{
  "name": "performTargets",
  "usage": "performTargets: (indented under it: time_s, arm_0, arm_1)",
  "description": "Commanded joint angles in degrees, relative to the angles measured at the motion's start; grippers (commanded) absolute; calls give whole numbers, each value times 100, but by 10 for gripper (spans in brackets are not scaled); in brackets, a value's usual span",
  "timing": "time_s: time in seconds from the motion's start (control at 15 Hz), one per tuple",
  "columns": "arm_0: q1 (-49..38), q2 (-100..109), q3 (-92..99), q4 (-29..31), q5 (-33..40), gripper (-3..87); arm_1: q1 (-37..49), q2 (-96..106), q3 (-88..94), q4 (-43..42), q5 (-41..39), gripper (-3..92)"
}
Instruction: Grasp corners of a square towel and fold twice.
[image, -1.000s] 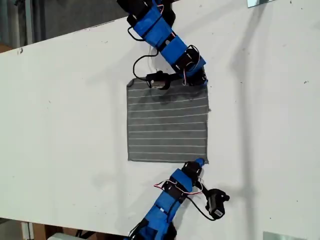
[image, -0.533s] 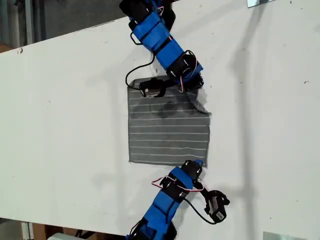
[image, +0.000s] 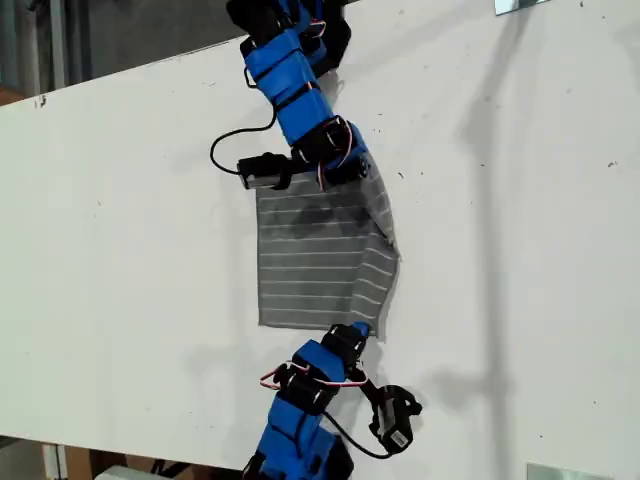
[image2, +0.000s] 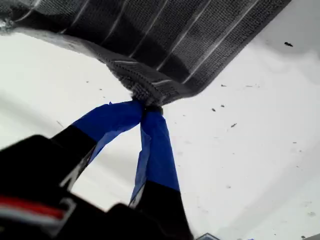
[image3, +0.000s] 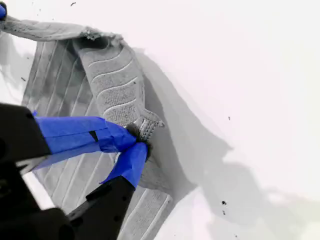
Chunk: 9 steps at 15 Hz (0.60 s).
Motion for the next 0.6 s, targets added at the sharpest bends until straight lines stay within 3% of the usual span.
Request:
performTargets:
  time_s: [0.0, 0.33, 0.53]
  arm_0:
    - [-413, 756, 193, 53, 185, -1]
    - [-809, 1002, 246, -114, 229, -1]
    - [-1477, 1169, 255, 26, 475, -1]
  arm_1:
    - [246, 642, -9, 281, -88, -1]
    - [1028, 1011, 132, 264, -782, -1]
    - [1793, 1564, 729, -132, -1362, -1]
